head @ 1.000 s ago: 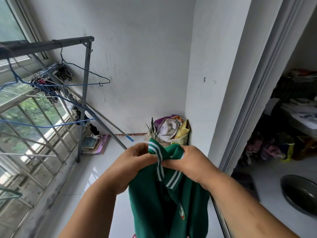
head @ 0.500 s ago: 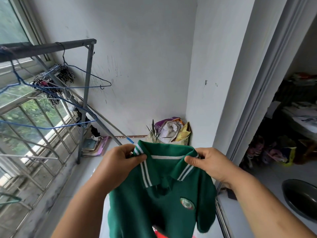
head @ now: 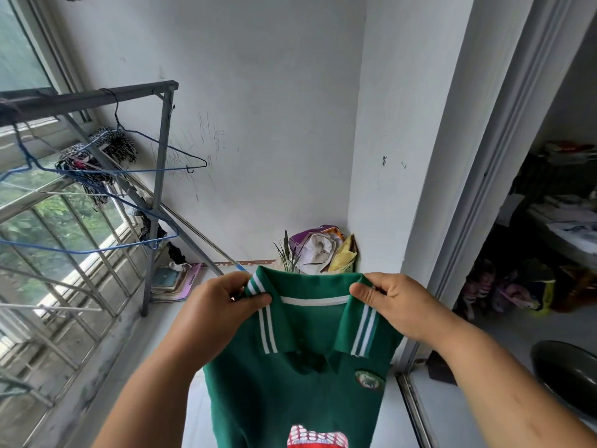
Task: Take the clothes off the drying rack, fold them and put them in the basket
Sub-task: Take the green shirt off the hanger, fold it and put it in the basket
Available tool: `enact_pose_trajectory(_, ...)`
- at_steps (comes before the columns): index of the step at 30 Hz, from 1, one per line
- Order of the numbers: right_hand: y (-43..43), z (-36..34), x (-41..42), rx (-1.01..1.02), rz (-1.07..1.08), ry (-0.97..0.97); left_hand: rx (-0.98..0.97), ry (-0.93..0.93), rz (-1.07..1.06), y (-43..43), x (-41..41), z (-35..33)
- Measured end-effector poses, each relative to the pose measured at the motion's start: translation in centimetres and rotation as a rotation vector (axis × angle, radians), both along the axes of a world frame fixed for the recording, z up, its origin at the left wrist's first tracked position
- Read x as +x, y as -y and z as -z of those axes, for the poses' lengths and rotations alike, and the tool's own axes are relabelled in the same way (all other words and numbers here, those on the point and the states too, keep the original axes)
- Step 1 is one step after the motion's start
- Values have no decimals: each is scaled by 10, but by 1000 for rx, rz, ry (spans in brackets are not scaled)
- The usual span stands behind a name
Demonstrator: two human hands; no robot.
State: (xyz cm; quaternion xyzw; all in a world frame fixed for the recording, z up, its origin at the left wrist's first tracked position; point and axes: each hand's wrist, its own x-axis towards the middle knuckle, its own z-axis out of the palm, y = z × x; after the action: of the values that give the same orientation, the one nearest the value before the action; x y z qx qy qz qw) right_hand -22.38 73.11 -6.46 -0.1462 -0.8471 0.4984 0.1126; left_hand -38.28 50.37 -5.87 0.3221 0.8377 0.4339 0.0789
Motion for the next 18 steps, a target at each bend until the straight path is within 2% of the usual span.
enact_pose_trajectory(8,-12,-1,5,94,-7,256,-87,-79,-20,-4,-1,6)
enact_pose_trajectory(12,0,6,-2,236,236,189,-224,-191,-36,-15,9,7)
enact_pose_trajectory(15,20,9,-13,262,401,136,-277,-289,-157,-33,24,7)
enact_pose_trajectory(18,44,8,-24,248,472,87,-253,-243,-267,-50,38,7)
